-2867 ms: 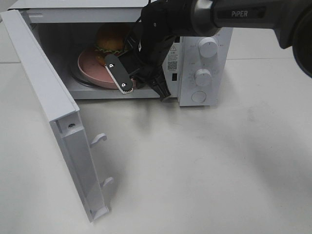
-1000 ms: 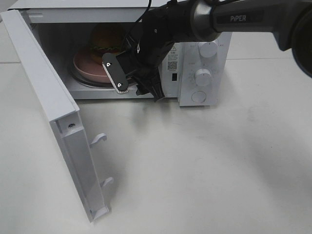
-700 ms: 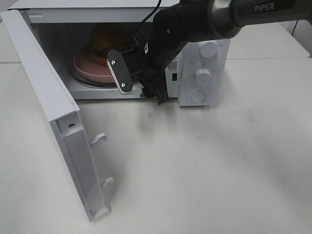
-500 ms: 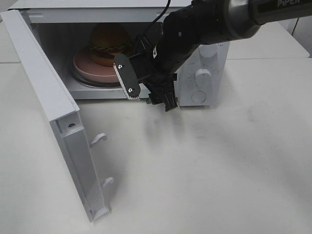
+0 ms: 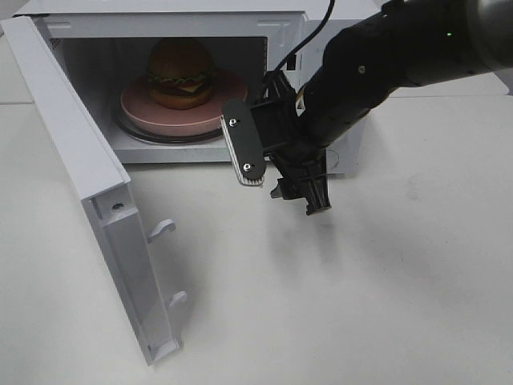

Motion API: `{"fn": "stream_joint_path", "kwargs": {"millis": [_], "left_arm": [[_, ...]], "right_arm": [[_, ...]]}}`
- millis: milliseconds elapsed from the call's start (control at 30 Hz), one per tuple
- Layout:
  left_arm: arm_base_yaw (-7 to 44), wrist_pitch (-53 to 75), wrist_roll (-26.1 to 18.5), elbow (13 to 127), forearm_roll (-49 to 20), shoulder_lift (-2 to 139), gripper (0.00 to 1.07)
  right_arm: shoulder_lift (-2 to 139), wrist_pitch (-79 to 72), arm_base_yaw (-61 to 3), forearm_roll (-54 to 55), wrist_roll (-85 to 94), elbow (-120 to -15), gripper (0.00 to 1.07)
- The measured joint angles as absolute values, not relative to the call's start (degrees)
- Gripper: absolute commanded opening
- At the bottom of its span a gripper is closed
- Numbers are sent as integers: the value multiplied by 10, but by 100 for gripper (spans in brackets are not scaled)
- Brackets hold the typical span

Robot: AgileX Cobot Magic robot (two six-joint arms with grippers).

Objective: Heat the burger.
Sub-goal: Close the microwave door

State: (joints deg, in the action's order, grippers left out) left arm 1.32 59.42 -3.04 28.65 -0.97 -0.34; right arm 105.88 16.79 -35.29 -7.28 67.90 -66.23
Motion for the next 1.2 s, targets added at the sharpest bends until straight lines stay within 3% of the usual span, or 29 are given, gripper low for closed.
{"fn": "stream_joint_path", "kwargs": {"millis": [600, 1200], "left_arm": [[13, 594, -30, 286, -10, -3, 98], [13, 594, -30, 286, -10, -3, 98]], "right_arm": [[877, 170, -353, -74, 481, -529, 76], [691, 442, -353, -73, 112, -503, 76]]}}
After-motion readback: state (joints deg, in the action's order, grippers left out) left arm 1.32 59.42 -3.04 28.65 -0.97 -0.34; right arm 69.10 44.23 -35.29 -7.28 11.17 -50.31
